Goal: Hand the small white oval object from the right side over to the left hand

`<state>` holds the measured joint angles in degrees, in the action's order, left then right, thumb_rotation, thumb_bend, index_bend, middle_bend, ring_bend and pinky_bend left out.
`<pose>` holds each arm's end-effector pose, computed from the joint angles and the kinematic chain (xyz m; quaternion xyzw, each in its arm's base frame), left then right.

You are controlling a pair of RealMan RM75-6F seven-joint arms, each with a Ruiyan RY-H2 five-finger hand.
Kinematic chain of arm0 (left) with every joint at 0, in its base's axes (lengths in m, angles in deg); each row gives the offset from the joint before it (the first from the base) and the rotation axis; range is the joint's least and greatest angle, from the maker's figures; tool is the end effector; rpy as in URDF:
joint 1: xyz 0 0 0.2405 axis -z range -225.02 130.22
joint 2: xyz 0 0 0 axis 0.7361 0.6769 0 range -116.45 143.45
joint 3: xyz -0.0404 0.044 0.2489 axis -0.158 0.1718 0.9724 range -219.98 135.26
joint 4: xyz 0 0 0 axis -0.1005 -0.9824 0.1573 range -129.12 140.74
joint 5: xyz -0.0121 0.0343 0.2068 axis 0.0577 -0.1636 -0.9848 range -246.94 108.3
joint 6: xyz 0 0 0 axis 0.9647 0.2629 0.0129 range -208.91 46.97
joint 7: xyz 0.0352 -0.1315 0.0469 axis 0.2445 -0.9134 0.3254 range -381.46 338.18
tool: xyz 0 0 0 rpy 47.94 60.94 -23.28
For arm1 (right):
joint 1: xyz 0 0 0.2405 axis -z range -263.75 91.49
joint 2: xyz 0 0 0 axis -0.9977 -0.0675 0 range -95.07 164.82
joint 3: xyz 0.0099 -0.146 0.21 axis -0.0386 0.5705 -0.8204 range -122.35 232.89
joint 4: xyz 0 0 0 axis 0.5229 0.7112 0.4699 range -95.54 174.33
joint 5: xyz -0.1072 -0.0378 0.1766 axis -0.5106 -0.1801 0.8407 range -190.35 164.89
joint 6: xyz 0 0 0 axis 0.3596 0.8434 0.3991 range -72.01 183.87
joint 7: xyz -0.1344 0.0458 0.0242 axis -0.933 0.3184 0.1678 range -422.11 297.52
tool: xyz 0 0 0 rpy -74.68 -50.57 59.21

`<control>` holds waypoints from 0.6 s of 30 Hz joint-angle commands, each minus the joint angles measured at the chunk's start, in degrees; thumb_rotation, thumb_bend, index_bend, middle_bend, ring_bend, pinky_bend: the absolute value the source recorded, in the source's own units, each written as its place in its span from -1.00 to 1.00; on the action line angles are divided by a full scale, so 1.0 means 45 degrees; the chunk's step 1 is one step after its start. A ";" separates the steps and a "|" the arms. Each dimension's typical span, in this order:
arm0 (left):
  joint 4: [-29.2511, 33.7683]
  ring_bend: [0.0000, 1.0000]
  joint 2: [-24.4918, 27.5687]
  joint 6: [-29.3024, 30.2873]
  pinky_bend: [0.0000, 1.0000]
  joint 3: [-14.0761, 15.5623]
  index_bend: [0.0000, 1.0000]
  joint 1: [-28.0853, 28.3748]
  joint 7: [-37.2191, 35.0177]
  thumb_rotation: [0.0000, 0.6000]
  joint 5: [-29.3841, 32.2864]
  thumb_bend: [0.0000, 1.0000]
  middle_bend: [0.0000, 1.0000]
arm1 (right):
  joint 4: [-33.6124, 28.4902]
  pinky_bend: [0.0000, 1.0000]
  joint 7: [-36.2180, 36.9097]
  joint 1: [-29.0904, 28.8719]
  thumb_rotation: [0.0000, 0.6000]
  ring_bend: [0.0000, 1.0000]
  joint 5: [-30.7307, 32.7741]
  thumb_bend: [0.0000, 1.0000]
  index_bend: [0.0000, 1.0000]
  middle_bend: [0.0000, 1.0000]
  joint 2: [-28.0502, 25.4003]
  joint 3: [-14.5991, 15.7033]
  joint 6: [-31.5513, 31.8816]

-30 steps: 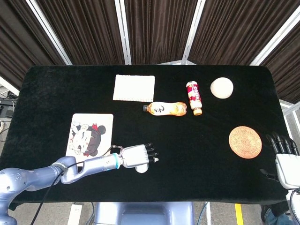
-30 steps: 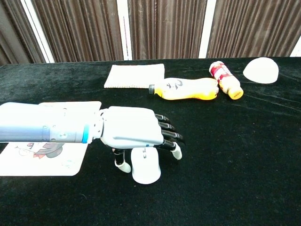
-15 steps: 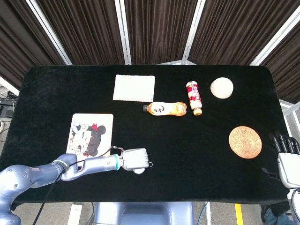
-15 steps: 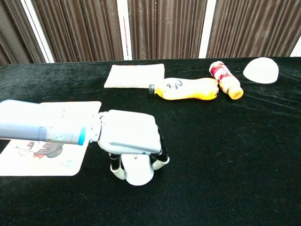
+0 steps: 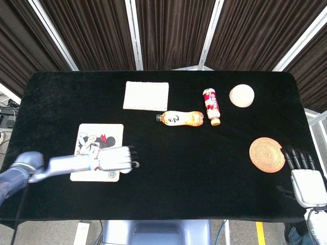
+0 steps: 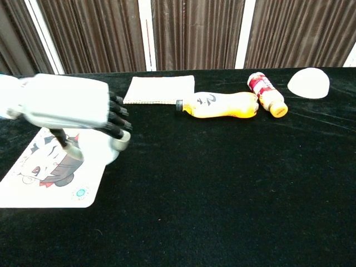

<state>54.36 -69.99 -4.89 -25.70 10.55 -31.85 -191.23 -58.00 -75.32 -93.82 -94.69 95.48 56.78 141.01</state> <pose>-0.1667 0.3550 0.0268 -0.9295 0.1162 -0.3124 0.1578 -0.3055 -0.1786 0.1643 0.6358 -0.3476 0.3055 0.6178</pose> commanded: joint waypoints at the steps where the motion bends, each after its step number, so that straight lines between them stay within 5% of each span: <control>1: -0.1789 -0.07 0.0696 0.1289 -0.09 0.0855 0.29 -0.0902 -0.0941 1.00 -0.0400 -0.84 0.04 | -0.0049 -1.00 -0.0290 0.0052 1.00 -1.00 -0.0156 -1.00 -1.00 -1.00 0.0178 -0.0015 0.0007; 9: -0.5234 -0.07 0.0074 0.2574 -0.09 0.1558 0.29 -0.1972 -0.2140 1.00 -0.0591 -0.85 0.04 | -0.0180 -1.00 -0.1008 0.0143 1.00 -1.00 -0.0180 -1.00 -1.00 -1.00 0.0444 -0.0227 0.0007; 18: -0.7241 -0.07 -0.1508 0.2734 -0.09 0.2126 0.29 -0.2243 -0.2750 1.00 -0.0893 -0.84 0.04 | -0.0180 -1.00 -0.1210 0.0162 1.00 -1.00 -0.0038 -1.00 -1.00 -1.00 0.0506 -0.0474 -0.0123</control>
<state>22.67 -75.84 7.08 -16.75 0.80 -43.73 -194.85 -58.84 -80.75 -93.09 -94.89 97.75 54.67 140.48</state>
